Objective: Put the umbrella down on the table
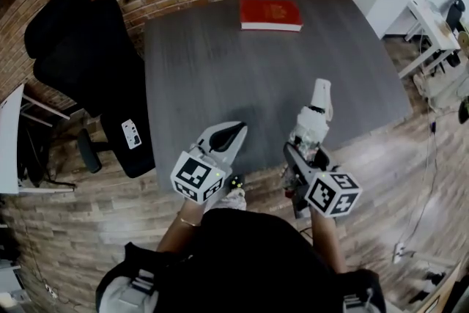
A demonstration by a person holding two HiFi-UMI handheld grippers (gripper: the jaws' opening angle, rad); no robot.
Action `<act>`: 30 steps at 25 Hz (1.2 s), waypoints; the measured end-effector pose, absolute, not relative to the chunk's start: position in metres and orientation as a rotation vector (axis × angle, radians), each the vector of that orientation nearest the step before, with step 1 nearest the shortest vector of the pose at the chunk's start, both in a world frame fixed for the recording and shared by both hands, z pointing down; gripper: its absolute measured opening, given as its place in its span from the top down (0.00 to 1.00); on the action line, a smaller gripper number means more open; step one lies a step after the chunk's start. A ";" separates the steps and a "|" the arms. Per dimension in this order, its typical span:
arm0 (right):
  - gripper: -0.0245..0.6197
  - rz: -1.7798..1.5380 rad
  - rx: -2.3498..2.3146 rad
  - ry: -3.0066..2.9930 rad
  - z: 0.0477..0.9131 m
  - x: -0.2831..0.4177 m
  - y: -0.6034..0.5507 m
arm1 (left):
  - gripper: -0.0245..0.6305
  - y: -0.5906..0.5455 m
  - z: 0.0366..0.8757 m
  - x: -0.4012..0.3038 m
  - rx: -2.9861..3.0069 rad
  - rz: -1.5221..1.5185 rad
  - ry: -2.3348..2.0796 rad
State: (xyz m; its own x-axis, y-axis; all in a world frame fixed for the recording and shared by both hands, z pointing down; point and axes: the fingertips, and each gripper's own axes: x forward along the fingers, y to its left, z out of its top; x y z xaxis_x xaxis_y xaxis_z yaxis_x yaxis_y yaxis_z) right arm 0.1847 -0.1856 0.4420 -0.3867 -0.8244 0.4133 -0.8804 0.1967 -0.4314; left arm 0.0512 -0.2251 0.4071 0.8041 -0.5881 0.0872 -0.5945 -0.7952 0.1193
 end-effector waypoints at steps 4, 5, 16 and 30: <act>0.51 0.939 1.677 -2.342 0.441 0.178 -0.212 | 0.96 -0.252 0.409 0.045 2.838 0.048 -0.931; 0.51 0.935 1.678 -2.340 0.441 0.178 -0.220 | 0.96 -0.260 0.409 0.044 2.837 0.047 -0.929; 0.51 0.956 1.660 -2.293 0.461 0.161 -0.271 | 0.96 -0.313 0.414 0.029 2.834 0.050 -0.917; 0.51 0.996 1.590 -2.264 0.484 0.152 -0.312 | 0.96 -0.344 0.421 0.029 2.825 0.071 -0.920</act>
